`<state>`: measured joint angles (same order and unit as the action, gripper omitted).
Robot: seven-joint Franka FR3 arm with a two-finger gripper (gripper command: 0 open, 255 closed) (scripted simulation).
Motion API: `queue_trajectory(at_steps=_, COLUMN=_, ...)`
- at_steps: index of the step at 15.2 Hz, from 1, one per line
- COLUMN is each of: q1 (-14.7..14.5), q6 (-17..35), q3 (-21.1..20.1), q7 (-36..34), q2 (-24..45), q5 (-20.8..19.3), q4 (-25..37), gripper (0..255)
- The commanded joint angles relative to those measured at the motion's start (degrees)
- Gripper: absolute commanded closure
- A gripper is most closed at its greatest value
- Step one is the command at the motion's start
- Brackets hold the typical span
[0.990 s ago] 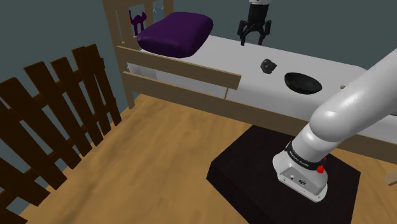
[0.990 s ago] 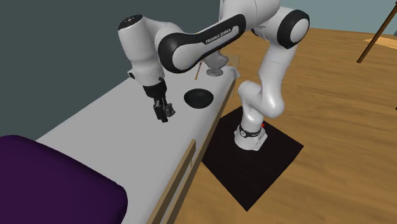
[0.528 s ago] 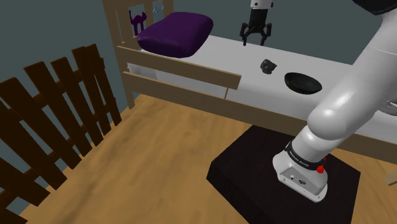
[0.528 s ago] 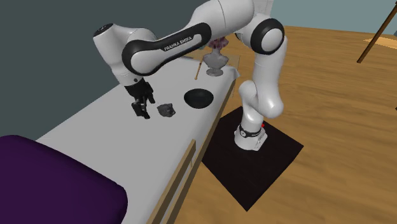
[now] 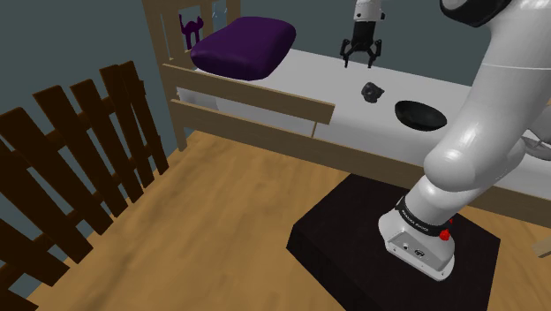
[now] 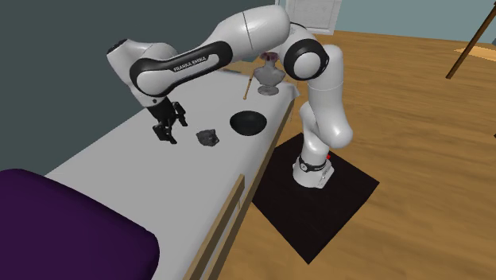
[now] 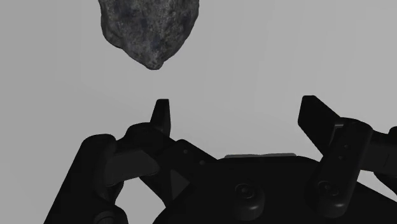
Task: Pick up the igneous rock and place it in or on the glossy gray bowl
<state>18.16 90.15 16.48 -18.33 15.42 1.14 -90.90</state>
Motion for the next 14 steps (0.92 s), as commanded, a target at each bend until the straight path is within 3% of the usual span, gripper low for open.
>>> queue_trajectory(at_steps=1, q1=0.1, q6=1.4, q3=0.1, q7=-0.2, q2=0.2, q5=0.1, q4=-1.4, gripper=0)
queue_trajectory(at_steps=6, q1=-0.1, q6=5.1, q3=0.0, q7=-0.3, q2=-0.5, q5=-0.1, q4=-5.8, gripper=0)
queue_trajectory(at_steps=13, q1=-0.1, q6=5.1, q3=0.0, q7=-0.3, q2=-0.5, q5=-0.1, q4=-5.7, gripper=0)
queue_trajectory(at_steps=14, q1=-0.1, q6=5.1, q3=0.0, q7=-0.3, q2=-0.5, q5=-0.1, q4=-5.7, gripper=255)
